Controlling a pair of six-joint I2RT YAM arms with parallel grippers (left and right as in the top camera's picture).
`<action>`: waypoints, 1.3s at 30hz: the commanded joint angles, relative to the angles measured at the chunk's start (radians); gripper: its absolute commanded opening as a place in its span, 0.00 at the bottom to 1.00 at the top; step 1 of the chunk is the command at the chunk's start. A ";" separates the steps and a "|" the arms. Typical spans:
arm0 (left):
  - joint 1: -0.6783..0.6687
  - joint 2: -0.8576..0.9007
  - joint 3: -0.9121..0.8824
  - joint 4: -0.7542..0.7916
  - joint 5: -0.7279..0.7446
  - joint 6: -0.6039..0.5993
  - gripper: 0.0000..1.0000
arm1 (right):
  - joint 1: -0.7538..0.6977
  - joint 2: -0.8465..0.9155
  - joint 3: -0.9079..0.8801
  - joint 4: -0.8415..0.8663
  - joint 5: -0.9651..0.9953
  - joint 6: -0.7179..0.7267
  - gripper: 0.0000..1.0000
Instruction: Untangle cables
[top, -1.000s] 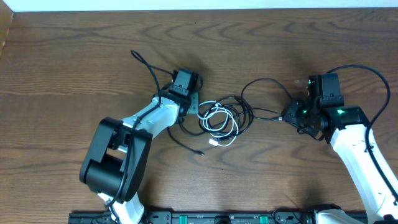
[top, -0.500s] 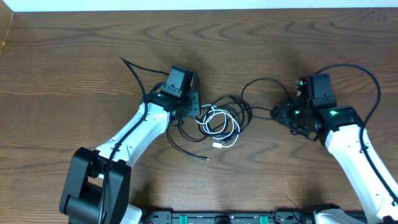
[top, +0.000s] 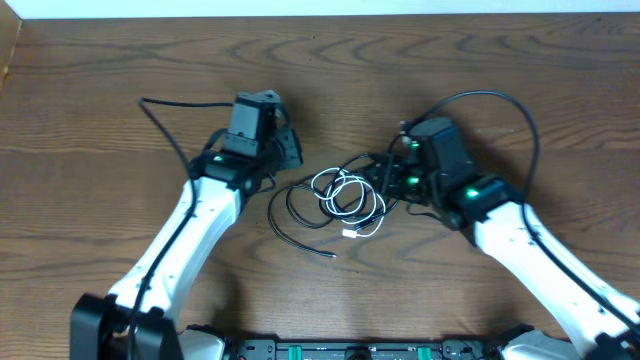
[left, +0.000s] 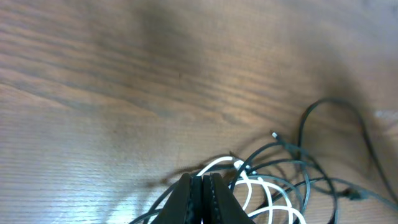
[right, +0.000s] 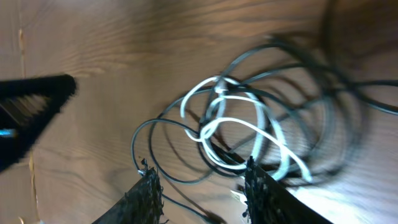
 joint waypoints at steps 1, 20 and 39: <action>0.029 -0.044 0.000 -0.003 -0.003 -0.002 0.08 | 0.047 0.088 0.000 0.060 0.000 0.011 0.41; 0.046 -0.066 0.000 -0.034 -0.010 -0.002 0.08 | 0.110 0.342 0.000 0.244 0.069 0.209 0.37; 0.046 -0.066 0.000 -0.056 -0.010 -0.002 0.08 | 0.116 0.392 0.000 0.415 0.153 0.246 0.15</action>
